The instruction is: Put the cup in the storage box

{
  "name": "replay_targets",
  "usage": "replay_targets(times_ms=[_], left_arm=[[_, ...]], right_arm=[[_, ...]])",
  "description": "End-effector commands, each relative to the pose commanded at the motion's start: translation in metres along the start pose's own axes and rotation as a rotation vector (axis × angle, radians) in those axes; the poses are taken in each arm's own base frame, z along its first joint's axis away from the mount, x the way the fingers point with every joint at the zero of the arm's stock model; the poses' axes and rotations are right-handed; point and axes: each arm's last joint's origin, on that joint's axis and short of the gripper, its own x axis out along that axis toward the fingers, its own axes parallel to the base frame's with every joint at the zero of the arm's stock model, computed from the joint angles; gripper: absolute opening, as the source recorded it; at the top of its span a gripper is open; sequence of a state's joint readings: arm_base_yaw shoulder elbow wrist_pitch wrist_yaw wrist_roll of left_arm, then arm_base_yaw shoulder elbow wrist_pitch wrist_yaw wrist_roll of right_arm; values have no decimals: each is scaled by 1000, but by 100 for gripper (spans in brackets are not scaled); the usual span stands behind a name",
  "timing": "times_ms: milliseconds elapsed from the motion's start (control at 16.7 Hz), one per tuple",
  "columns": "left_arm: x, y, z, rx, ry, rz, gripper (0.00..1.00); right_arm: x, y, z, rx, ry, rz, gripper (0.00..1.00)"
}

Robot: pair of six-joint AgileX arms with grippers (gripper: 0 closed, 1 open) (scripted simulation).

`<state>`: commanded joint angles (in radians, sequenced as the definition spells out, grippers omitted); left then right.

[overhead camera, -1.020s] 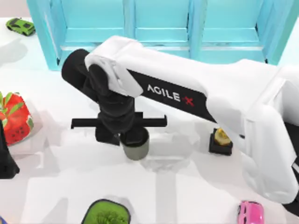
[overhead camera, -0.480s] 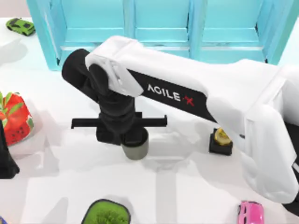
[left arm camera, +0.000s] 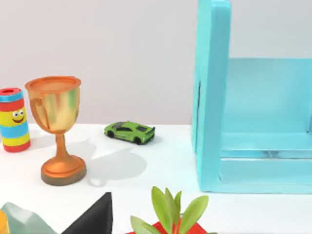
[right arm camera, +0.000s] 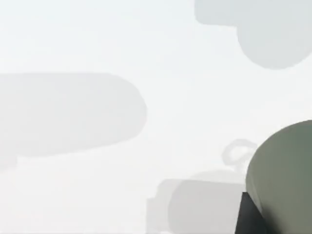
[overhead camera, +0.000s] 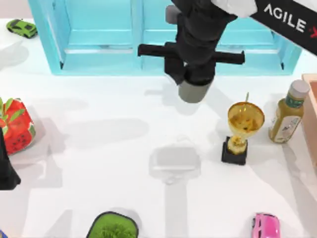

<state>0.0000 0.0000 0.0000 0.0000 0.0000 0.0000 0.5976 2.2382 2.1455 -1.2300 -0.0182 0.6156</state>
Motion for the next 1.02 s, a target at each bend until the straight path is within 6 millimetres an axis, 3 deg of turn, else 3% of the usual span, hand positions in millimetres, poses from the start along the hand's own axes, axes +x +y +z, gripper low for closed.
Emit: replay_targets(times_ms=[120,240,360,540,660,780,1020], left_arm=[[0,0,0,0,0,0,100],[0,0,0,0,0,0,100],[0,0,0,0,0,0,100],[0,0,0,0,0,0,100],[0,0,0,0,0,0,100],[0,0,0,0,0,0,100],[0,0,0,0,0,0,100]], right_arm=[[-51,-65,17,-7,-61,23,0],[-89,-134,17,-14,-99,6,0],[-109,-199,4,-16,-85,-37,0],[-112,-273,-25,-7,-3,-90,0],[-107,-305,-42,1,60,-104,0],[-101,-324,-54,8,109,-106,0],[-99,-329,-58,11,124,-106,0]])
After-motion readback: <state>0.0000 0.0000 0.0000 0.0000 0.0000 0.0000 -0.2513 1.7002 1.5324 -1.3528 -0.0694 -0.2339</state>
